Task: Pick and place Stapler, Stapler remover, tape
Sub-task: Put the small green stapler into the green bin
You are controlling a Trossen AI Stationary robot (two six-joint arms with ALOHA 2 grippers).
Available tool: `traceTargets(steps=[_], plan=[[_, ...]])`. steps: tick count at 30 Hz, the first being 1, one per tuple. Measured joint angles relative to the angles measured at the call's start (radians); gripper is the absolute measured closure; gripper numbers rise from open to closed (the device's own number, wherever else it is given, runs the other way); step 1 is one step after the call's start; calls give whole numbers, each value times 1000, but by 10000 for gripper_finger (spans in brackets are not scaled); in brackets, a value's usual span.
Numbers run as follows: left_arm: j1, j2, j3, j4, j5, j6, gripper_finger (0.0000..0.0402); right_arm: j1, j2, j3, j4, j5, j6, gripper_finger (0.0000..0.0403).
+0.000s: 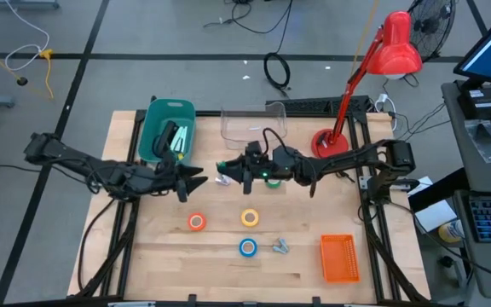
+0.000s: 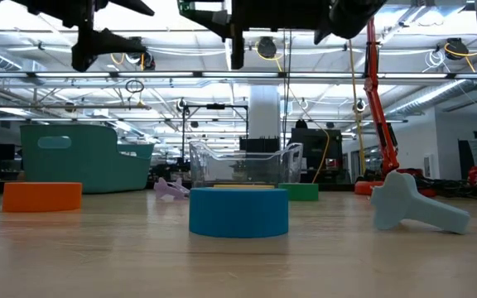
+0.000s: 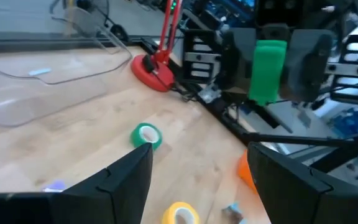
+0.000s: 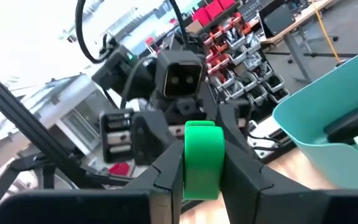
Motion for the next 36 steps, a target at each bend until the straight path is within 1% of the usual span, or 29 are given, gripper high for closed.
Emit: traceTargets(steps=[6, 11, 16, 30, 36], plan=[[46, 51, 0, 91, 100, -3, 135, -6, 0, 0, -1, 1, 3, 331], [83, 75, 0, 185, 128, 1, 135, -6, 0, 0, -2, -1, 7, 329], [116, 101, 0, 268, 180, 10, 135, -6, 0, 0, -16, -1, -4, 330], [147, 190, 0, 402, 229, 13, 135, -10, -1, 1, -42, -1, -5, 331], [147, 210, -1, 407, 252, 25, 135, -11, -1, 1, -43, 0, -5, 329]])
